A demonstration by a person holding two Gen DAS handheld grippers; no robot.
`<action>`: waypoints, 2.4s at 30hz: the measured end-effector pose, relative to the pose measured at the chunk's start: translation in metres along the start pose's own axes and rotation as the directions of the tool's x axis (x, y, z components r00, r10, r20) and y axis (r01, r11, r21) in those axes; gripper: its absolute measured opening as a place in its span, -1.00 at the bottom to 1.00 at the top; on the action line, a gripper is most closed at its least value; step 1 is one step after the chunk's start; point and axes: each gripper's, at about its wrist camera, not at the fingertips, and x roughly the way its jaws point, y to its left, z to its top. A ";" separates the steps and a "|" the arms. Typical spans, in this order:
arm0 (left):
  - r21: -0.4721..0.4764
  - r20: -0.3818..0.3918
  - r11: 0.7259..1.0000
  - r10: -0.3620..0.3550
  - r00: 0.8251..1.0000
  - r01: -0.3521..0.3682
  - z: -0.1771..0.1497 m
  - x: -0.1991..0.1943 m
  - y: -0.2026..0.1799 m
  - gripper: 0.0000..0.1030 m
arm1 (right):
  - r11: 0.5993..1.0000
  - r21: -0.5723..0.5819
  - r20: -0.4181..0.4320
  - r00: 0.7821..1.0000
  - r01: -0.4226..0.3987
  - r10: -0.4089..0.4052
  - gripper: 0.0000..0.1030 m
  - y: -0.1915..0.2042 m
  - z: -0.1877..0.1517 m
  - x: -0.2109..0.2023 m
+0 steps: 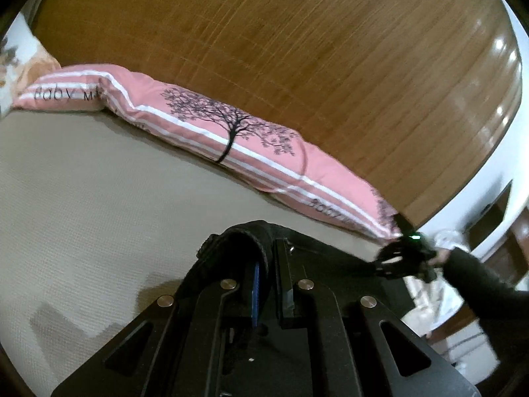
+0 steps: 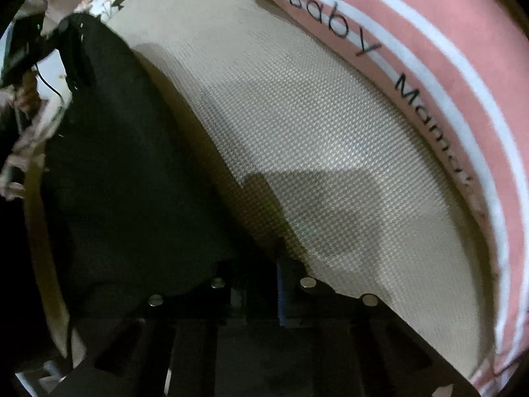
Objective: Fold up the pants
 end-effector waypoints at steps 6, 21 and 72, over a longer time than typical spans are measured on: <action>0.085 0.002 0.993 0.087 0.996 -0.087 0.001 0.009 -0.007 -0.86 | 0.966 0.095 0.110 0.962 0.240 -0.249 -0.86 0.043 -0.021 -0.024; 0.245 0.032 0.969 0.032 0.999 -0.039 -0.062 -0.093 -0.054 -0.86 | 0.751 0.390 0.185 0.754 0.532 -0.630 -0.93 0.187 -0.111 -0.066; -0.416 -0.254 0.909 -0.101 0.962 -0.014 -0.231 -0.129 0.015 -0.18 | 0.600 0.793 0.265 0.829 0.103 -0.493 -0.11 0.295 -0.289 -0.043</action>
